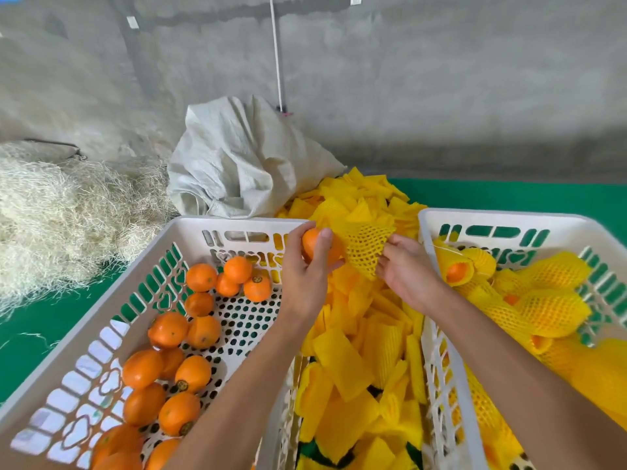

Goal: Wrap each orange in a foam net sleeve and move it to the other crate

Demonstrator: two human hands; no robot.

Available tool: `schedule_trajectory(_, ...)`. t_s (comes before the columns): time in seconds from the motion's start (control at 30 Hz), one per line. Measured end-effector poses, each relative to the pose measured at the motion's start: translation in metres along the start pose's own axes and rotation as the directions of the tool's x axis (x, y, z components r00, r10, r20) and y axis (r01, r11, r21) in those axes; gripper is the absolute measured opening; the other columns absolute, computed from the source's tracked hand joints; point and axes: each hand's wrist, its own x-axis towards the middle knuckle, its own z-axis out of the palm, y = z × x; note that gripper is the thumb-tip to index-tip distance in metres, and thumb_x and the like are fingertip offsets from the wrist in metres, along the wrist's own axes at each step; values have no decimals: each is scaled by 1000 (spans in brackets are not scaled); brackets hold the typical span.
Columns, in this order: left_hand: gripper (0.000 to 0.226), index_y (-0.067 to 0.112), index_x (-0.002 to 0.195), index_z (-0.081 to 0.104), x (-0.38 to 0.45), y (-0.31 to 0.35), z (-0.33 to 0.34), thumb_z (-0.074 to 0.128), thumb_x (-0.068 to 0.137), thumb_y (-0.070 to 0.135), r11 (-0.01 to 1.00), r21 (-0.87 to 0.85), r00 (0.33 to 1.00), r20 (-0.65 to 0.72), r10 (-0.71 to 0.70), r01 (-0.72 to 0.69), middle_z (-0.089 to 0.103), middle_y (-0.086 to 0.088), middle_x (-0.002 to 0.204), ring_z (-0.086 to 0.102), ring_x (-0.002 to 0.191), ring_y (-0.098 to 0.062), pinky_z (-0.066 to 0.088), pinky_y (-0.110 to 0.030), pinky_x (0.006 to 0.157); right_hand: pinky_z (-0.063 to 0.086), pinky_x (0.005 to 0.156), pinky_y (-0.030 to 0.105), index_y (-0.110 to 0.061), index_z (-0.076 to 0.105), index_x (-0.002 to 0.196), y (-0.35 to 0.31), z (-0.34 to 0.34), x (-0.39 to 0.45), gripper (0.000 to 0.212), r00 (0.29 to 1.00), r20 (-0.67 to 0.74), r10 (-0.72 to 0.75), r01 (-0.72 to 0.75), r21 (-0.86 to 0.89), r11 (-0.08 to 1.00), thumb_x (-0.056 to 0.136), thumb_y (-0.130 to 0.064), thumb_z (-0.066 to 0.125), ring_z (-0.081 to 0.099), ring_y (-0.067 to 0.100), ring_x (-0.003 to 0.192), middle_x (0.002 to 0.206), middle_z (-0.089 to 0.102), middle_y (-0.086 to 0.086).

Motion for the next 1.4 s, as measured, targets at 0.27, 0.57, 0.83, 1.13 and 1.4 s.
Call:
schedule_trajectory(0.27, 38, 20, 137, 56, -6, -6, 4, 51, 107, 43, 984, 161, 996, 61, 69, -78, 59, -3, 119, 67, 93, -10, 63, -37, 66, 35, 56, 26, -8, 62, 104, 1, -7, 2, 19, 963, -266, 44, -143, -367, 919, 106, -13, 44, 48, 22, 74, 87, 55, 13)
schedule_trajectory(0.57, 42, 36, 139, 43, -9, -5, 0, 36, 99, 45, 996, 88, 996, -83, 40, -33, 52, 1, 133, 56, 112, -11, 52, -27, 86, 60, 87, 38, -12, 62, 132, -4, 6, -16, 30, 981, 105, 166, -140, -218, 966, 108, -10, 44, 71, 21, 100, 120, 71, 15)
schedule_trajectory(0.83, 60, 28, 150, 39, -5, -2, -3, 60, 98, 48, 997, 62, 994, -107, -29, 36, 58, 12, 133, 63, 125, -18, 51, -45, 110, 58, 77, 34, -44, 74, 118, -3, 4, -20, 29, 964, 248, 94, -38, -222, 974, 99, -23, 66, 71, 14, 92, 108, 78, -2)
schedule_trajectory(1.13, 43, 26, 132, 63, -4, 0, 1, 79, 93, 22, 975, 213, 997, -26, 67, -60, 67, 3, 130, 69, 114, -17, 61, -41, 93, 57, 62, 30, -43, 78, 99, -3, 3, -21, 35, 951, 287, 110, -23, -292, 956, 68, -59, 79, 72, 10, 78, 91, 78, 0)
schedule_trajectory(1.4, 41, 16, 143, 63, -6, 3, 4, 64, 103, 24, 929, 349, 988, 134, 78, -121, 75, -5, 120, 71, 107, -27, 56, -54, 97, 62, 61, 37, -37, 77, 106, -7, -6, -21, 34, 960, 251, 124, -63, -238, 969, 78, -56, 74, 74, 19, 78, 95, 77, 7)
